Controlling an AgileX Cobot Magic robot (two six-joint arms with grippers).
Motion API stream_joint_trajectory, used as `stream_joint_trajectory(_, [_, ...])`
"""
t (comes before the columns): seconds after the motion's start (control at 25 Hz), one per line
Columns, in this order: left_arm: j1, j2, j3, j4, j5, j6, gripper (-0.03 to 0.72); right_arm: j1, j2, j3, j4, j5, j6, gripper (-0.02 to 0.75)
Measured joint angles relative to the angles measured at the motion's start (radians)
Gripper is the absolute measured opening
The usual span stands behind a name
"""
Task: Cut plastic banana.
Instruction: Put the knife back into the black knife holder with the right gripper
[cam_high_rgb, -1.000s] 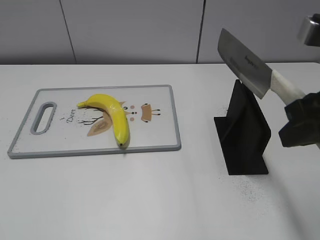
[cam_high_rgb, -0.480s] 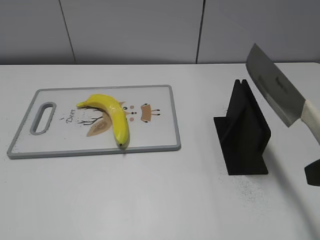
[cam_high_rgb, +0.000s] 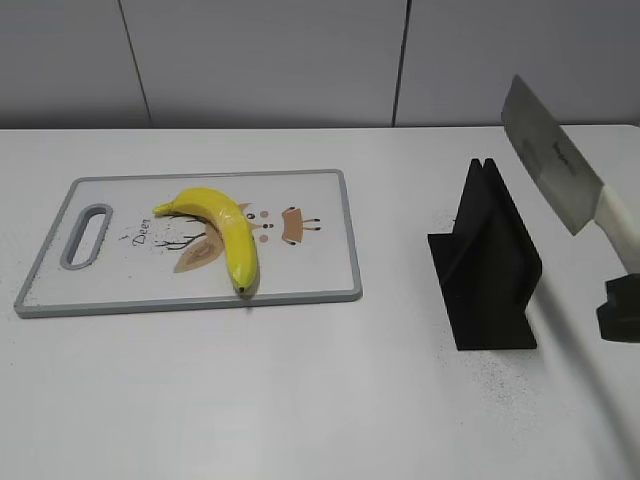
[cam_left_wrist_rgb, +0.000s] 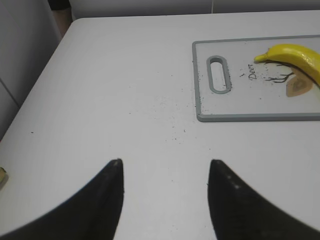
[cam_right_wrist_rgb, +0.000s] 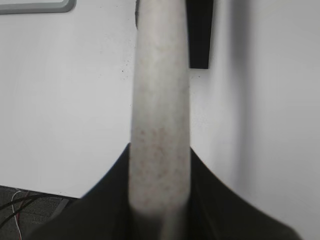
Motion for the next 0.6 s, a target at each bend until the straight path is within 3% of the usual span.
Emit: stream_joint_trajectory(0.6, [0.000, 0.000, 0.000, 0.000, 0.000, -0.001, 0.508, 0.000, 0.201, -0.021, -0.017, -0.092, 0.004, 0.195])
